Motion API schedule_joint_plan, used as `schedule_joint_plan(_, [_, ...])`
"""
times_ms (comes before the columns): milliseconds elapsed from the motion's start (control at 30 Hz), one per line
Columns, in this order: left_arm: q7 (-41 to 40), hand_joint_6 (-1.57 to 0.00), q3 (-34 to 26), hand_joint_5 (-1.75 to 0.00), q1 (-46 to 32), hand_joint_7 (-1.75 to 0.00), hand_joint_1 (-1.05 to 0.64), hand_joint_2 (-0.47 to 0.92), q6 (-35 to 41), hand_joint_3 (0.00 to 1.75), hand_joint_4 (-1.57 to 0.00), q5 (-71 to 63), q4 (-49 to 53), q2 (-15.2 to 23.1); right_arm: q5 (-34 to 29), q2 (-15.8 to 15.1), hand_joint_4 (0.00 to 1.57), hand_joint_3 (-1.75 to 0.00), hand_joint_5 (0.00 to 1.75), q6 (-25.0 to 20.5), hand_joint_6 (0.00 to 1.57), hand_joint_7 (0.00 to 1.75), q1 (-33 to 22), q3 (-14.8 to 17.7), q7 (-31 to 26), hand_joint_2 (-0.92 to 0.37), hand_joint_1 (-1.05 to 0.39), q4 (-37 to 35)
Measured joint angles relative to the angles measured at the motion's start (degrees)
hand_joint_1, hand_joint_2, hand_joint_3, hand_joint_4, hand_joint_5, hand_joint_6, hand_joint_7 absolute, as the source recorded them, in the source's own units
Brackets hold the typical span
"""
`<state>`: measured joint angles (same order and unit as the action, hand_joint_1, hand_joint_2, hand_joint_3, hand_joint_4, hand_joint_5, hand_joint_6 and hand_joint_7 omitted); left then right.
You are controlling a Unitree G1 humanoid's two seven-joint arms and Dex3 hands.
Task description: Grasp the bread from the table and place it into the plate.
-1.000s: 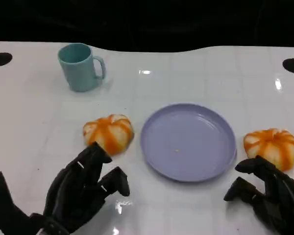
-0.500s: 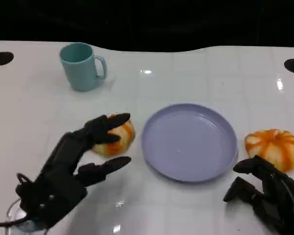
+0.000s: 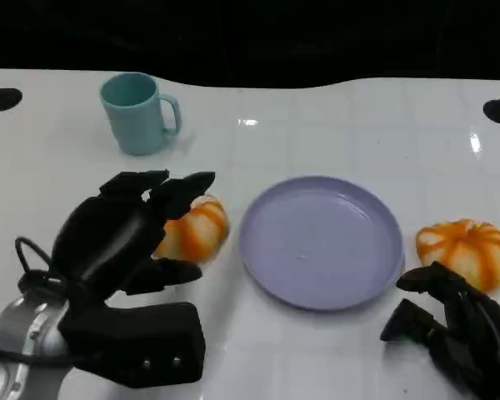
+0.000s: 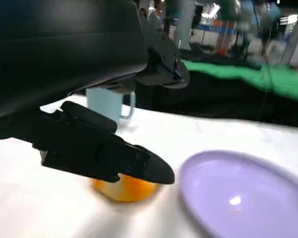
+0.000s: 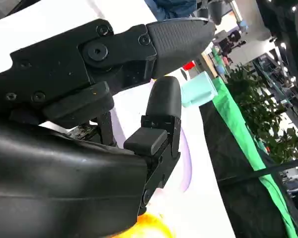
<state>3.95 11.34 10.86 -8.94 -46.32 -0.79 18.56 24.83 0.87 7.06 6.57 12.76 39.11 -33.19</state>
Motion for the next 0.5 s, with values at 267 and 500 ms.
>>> schedule_joint_plan(267, [6.16, -0.14, 3.61, -0.01, 2.36, -0.01, -0.41, 0.8, 6.94, 0.0, 0.0, -3.41, -2.35, 1.41, -0.02, 0.27, 0.65, -0.16, 1.56, -0.7, 0.65, 1.18, -0.58, -0.03, -0.23, -0.92, -0.54, 1.19])
schedule_joint_plan(500, [9.75, -0.14, 7.75, -0.01, 8.48, 0.0, -0.38, 0.78, 13.67, 0.0, -0.02, -5.59, 3.85, 0.17, -0.01, 0.33, 0.65, -0.14, 1.56, -2.04, 0.64, 1.18, -1.43, -0.05, -0.54, -0.92, -0.53, 2.75])
